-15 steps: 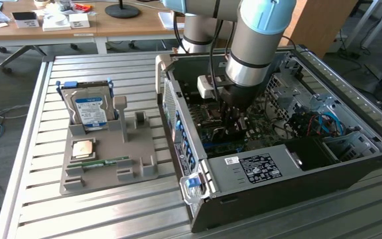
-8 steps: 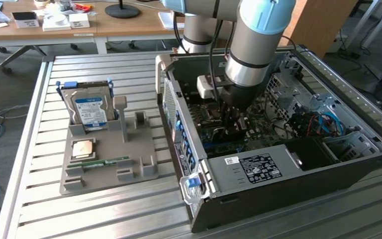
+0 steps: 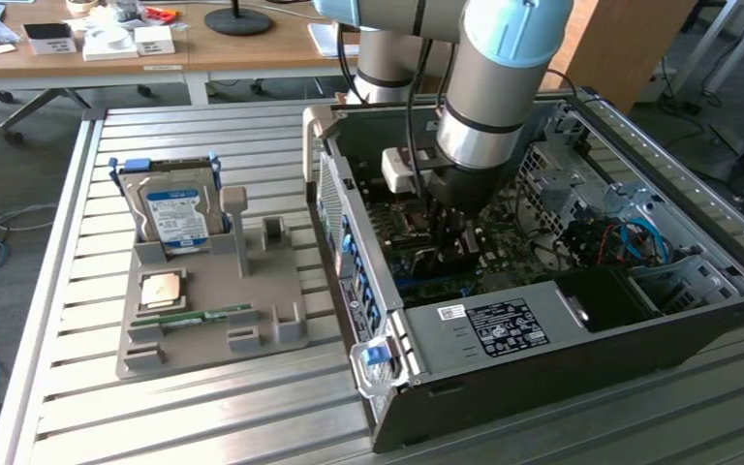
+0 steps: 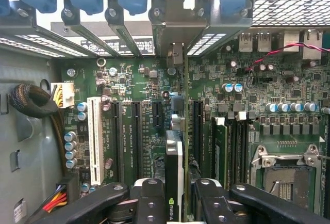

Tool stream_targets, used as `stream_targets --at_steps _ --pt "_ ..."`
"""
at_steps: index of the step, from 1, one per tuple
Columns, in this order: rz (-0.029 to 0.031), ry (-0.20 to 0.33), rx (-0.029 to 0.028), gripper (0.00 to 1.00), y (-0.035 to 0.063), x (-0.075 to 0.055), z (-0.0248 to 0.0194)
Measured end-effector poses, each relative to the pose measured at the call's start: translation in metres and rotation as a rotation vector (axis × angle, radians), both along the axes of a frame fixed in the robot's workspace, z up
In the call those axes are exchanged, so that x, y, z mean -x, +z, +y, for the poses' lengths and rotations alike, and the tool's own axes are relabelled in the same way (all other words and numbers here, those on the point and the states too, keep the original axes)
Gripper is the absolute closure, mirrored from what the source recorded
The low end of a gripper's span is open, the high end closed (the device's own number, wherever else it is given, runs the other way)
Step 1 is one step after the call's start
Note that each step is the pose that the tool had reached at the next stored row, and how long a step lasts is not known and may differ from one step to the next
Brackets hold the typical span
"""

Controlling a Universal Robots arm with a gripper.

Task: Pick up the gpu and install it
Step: 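Insert the gpu into the slot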

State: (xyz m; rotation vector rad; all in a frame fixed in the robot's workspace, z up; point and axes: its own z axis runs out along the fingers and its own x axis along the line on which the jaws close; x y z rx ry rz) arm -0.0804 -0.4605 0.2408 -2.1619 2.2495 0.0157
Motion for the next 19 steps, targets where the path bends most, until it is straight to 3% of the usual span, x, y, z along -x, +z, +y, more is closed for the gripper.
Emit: stream_targets --at_steps 17,19 --pt "0.0002 -0.001 -0.0014 0.73 -0.0006 0.0005 0.0002" --pt "0.0003 0.0 -0.0012 0.61 -0.0005 0.0003 0.0002"
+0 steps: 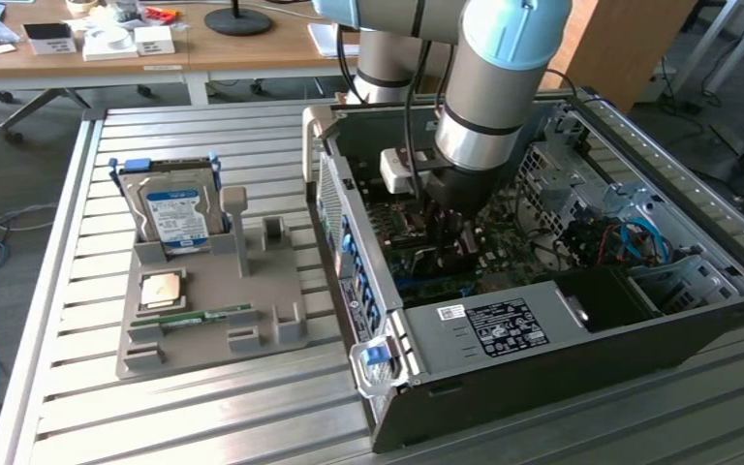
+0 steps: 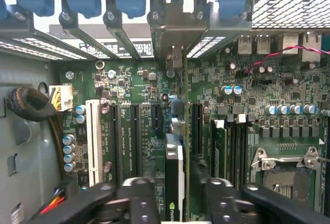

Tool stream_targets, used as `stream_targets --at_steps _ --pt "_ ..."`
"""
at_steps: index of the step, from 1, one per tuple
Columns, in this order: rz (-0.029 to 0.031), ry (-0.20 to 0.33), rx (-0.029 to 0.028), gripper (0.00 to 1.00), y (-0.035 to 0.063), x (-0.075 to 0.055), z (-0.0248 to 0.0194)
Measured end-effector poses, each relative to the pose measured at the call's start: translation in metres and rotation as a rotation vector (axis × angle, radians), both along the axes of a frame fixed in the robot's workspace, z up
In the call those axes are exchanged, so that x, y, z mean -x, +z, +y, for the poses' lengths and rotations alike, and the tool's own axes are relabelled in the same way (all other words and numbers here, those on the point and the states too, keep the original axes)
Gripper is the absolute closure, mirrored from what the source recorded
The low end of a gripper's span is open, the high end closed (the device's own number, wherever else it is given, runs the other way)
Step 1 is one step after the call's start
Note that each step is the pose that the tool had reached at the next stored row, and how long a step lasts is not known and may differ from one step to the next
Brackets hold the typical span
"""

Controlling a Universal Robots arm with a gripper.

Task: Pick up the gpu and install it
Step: 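Insert the gpu into the slot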

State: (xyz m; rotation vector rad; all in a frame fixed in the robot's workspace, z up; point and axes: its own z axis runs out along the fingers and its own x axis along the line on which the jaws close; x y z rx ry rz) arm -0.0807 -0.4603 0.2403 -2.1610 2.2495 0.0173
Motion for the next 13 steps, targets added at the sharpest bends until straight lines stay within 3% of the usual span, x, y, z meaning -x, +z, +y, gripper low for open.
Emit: stream_targets --at_steps 1,4,6,7,13 --pt "0.0001 0.0 0.0002 0.61 0.0001 0.0 0.0" --pt "0.0001 0.0 0.0002 0.43 0.0001 0.0 0.0" --pt "0.0001 0.0 0.0002 0.43 0.0001 0.0 0.0" --pt "0.0001 0.0 0.0002 0.37 0.0001 0.0 0.0" --pt "0.0001 0.0 0.0003 0.37 0.0051 0.0 0.0"
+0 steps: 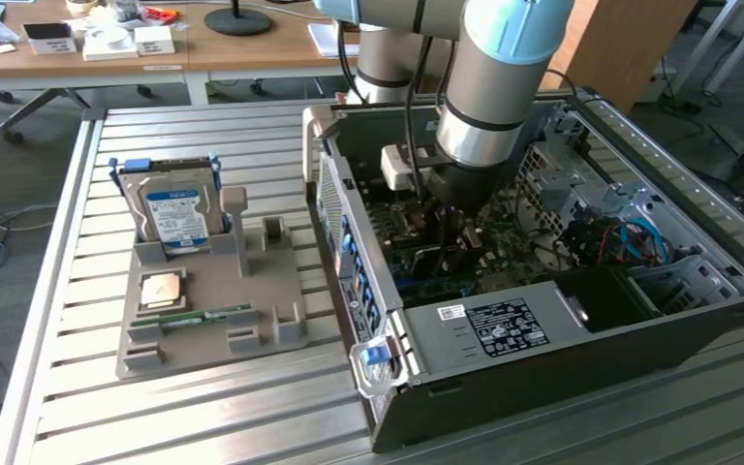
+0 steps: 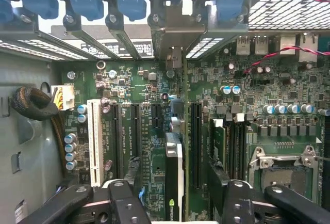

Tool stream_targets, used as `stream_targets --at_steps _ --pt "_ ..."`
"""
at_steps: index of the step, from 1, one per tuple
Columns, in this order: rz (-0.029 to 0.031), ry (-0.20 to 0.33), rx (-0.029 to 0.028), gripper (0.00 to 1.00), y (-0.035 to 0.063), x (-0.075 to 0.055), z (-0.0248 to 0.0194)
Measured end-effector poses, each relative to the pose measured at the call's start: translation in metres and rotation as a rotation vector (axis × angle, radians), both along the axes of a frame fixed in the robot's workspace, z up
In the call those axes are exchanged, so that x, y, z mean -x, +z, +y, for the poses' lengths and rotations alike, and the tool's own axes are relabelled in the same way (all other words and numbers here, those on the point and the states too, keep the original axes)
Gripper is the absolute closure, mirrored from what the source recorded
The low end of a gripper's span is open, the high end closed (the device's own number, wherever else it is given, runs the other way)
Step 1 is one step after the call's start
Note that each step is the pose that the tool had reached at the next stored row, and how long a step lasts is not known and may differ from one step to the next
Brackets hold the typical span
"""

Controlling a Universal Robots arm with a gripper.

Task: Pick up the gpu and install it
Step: 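Insert the gpu into the slot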

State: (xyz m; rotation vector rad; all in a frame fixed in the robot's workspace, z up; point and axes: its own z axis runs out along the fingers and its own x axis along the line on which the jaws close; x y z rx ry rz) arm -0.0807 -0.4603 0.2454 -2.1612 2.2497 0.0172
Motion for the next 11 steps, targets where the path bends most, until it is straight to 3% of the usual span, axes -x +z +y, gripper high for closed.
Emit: stream_targets --at_steps 3,11 --pt "-0.0001 0.0 -0.0001 0.37 0.0058 0.0 0.0" --pt "-0.0006 0.0 0.0 0.37 0.0327 0.0 0.0"
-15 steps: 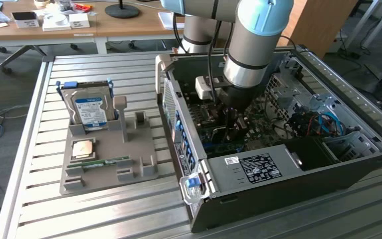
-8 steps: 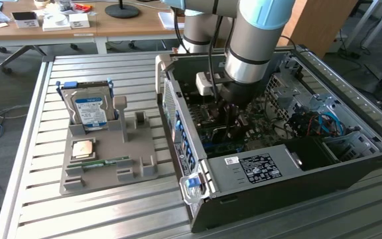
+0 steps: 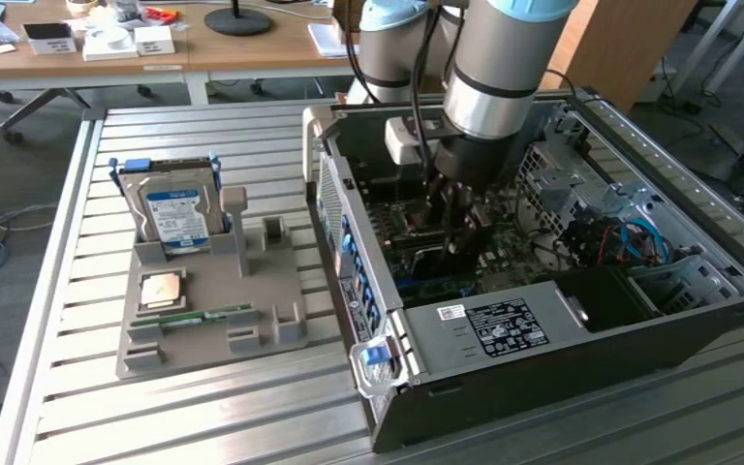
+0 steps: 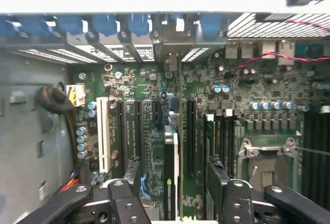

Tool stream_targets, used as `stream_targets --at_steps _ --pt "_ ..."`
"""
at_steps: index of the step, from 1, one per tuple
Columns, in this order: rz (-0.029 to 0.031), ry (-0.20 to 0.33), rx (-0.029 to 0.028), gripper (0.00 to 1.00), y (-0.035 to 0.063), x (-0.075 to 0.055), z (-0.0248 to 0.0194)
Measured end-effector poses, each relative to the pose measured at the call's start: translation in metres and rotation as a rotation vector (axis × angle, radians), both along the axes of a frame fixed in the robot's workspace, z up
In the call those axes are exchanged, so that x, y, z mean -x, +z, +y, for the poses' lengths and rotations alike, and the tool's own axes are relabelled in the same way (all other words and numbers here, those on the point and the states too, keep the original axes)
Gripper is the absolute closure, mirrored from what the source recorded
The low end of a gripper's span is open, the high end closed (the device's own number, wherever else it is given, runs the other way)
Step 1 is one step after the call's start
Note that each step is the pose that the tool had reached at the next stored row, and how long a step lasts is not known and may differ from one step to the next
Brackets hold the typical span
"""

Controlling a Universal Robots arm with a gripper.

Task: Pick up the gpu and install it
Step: 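Insert the gpu into the slot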

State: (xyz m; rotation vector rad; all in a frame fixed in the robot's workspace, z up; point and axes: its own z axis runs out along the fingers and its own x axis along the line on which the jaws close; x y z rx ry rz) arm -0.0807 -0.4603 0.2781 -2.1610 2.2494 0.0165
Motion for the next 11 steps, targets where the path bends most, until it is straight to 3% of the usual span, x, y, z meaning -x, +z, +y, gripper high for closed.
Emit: stream_targets --at_steps 11 --pt "-0.0033 0.0 -0.0001 0.37 0.0388 0.0 0.0"
